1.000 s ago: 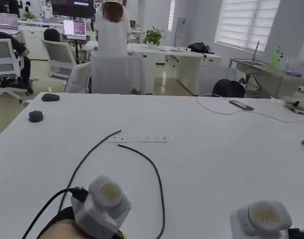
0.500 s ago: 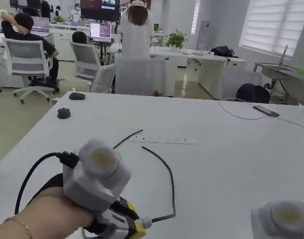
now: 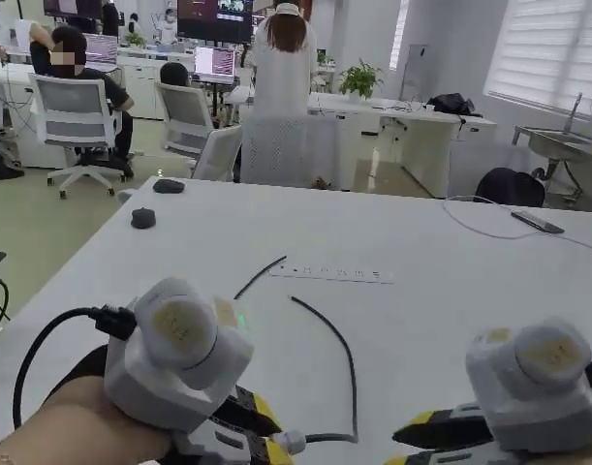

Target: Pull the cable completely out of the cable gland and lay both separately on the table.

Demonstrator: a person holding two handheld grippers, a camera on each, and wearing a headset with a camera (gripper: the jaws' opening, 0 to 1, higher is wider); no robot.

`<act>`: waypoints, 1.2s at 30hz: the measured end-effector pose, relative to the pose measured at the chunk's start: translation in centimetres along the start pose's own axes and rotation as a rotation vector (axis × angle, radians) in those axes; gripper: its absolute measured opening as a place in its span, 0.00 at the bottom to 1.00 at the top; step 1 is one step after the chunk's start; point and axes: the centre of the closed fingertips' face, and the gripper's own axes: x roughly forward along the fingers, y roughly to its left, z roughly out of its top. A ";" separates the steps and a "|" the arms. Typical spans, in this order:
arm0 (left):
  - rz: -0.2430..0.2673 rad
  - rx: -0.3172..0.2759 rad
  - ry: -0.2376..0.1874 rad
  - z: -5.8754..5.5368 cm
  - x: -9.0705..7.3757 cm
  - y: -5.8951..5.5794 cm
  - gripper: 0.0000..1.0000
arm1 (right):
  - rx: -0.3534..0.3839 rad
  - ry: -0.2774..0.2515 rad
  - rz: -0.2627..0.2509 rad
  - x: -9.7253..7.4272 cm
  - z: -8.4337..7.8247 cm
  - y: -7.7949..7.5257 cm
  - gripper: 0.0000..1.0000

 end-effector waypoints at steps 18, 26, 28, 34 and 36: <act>0.057 0.144 0.077 -3.8 2.8 0.4 0.17 | -0.309 0.068 0.119 7.0 0.7 3.3 0.24; 0.026 0.220 0.141 -5.0 4.0 -0.3 0.17 | -0.328 0.051 0.148 8.0 0.0 3.5 0.20; 0.023 0.234 0.142 -4.9 4.0 -0.4 0.17 | -0.355 0.058 0.155 8.0 -0.2 3.8 0.17; 0.022 0.288 0.153 -5.0 4.1 -0.7 0.17 | -0.389 0.067 0.158 8.1 -0.5 4.0 0.14; 0.019 0.297 0.157 -5.1 4.1 -0.7 0.17 | -0.403 0.073 0.158 8.2 -0.6 4.1 0.14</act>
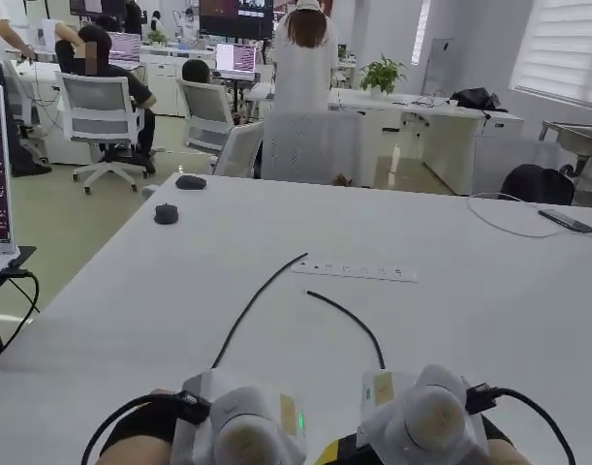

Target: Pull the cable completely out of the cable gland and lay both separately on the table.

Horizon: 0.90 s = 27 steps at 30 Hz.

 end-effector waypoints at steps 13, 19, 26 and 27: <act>-0.026 -0.020 -0.022 0.4 0.1 -0.3 0.17 | -0.093 0.056 -0.019 0.3 -0.7 0.3 0.12; -0.079 -0.238 -0.067 0.3 0.1 -0.1 0.17 | -0.195 0.084 -0.060 0.4 -0.7 0.1 0.12; -0.093 -0.478 -0.170 0.4 -0.9 1.2 0.17 | -0.308 0.068 -0.140 -0.1 0.5 -0.8 0.12; -0.103 -0.518 -0.181 0.4 -1.0 1.3 0.16 | -0.324 0.066 -0.146 -0.1 0.6 -0.9 0.12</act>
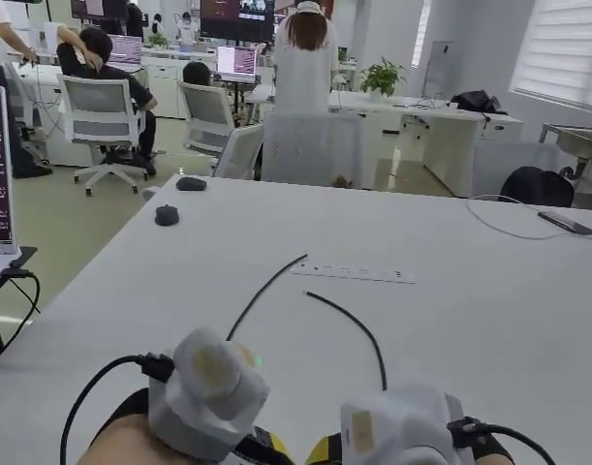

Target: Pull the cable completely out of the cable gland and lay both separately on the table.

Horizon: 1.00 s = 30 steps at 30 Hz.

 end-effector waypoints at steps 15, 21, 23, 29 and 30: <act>0.112 0.362 0.055 0.5 0.1 0.0 0.17 | 0.099 0.065 -0.046 0.1 -1.9 -1.2 0.05; 0.165 0.378 0.091 0.1 0.0 0.9 0.17 | 0.146 0.149 -0.082 -0.3 -4.2 -2.1 0.05; 0.181 0.373 0.108 -0.3 -0.2 1.4 0.17 | 0.190 0.180 -0.095 -0.5 -5.1 -2.3 0.05; 0.225 0.363 0.126 -0.6 -0.7 2.5 0.17 | 0.324 0.330 -0.148 -1.3 -9.3 -3.2 0.06; 0.231 0.358 0.128 -0.6 -0.7 2.6 0.17 | 0.346 0.343 -0.155 -1.5 -9.7 -3.2 0.06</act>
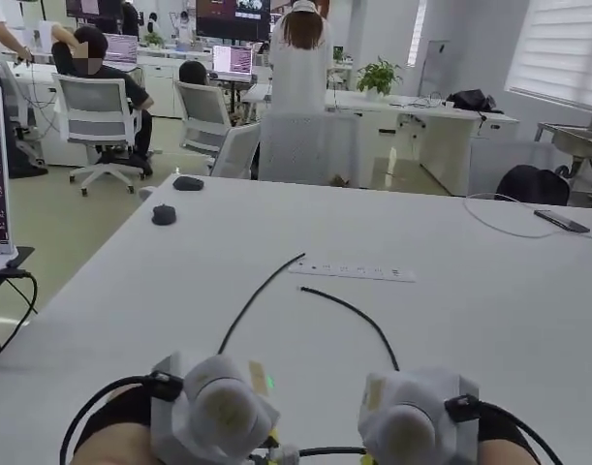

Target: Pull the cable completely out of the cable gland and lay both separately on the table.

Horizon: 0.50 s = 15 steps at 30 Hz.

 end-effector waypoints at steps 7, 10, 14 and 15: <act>0.009 0.019 0.017 -0.2 0.1 0.1 0.17 | -0.033 0.006 0.003 0.1 0.3 0.4 0.15; 0.008 0.026 0.016 -0.2 0.1 0.0 0.17 | -0.032 -0.103 0.040 -0.3 2.5 1.2 0.23; 0.002 0.047 0.022 -0.2 0.2 -0.3 0.17 | -0.080 -0.252 0.091 -1.2 5.8 2.8 0.24; 0.002 0.049 0.021 -0.2 0.2 -0.3 0.17 | -0.087 -0.271 0.100 -1.3 6.2 3.1 0.24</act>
